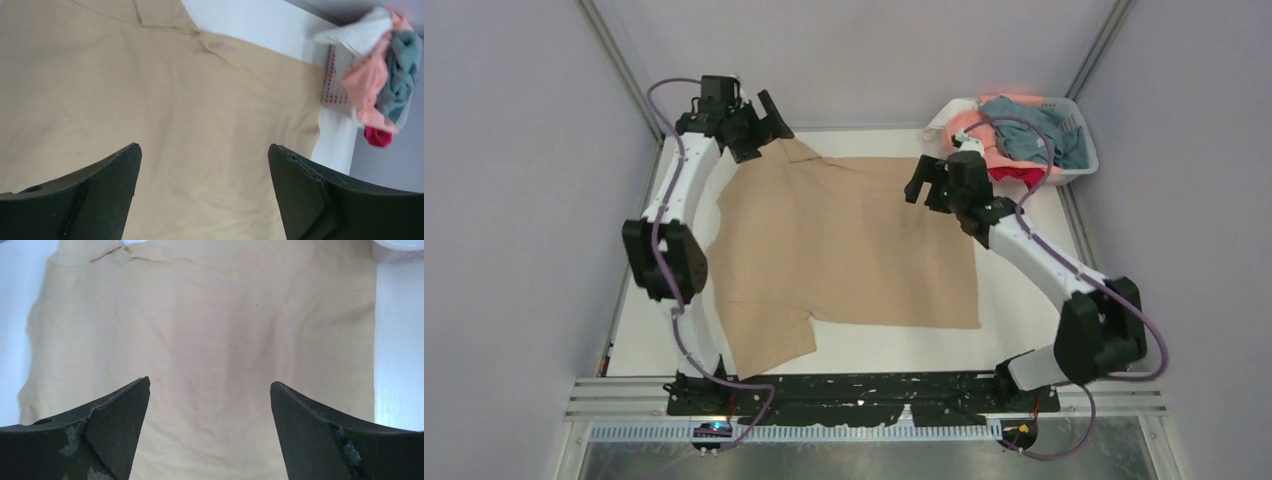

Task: Fold and stack the t-shirts
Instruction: Flatten out the tshirt, then grab the side of the flattened tshirt closest away from the robot with both arms

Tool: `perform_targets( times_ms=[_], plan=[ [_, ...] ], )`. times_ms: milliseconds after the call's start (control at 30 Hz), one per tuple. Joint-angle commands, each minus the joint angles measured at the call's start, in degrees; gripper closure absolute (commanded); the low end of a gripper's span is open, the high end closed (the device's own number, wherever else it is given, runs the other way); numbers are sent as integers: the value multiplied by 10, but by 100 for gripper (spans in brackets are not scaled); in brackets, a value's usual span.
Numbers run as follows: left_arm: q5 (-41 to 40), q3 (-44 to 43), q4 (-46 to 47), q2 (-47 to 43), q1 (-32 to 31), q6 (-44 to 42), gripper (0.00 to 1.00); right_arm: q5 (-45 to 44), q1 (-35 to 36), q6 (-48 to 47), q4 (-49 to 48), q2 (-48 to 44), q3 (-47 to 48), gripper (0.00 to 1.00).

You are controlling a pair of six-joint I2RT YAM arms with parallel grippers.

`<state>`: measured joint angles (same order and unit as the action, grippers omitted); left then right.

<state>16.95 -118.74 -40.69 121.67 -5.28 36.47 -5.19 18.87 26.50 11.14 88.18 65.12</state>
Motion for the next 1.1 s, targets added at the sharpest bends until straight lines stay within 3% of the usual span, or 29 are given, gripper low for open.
perform_targets(
  times_ms=[0,167,267,433,600,833,1000,1067],
  plan=[
    [-103,209,-12,-261,-41,-74,0,-67,13,27,-20,-166,-145,5],
    [-185,536,66,-484,-83,-13,0,-133,11,85,-34,-322,-281,5],
    [-281,664,28,-572,-126,38,0,-125,5,101,-41,-398,-336,5],
    [-324,748,-137,-619,-185,122,0,-85,5,100,16,-423,-346,5],
    [-309,849,-198,-673,-283,235,1,-93,5,65,59,-416,-353,5],
    [-245,959,-142,-807,-303,326,21,-116,5,32,64,-407,-357,5],
    [-277,946,-256,-871,-310,355,26,-118,5,33,56,-384,-359,5],
    [-264,954,-259,-882,-310,354,30,-115,5,33,52,-375,-359,5]
  ],
)
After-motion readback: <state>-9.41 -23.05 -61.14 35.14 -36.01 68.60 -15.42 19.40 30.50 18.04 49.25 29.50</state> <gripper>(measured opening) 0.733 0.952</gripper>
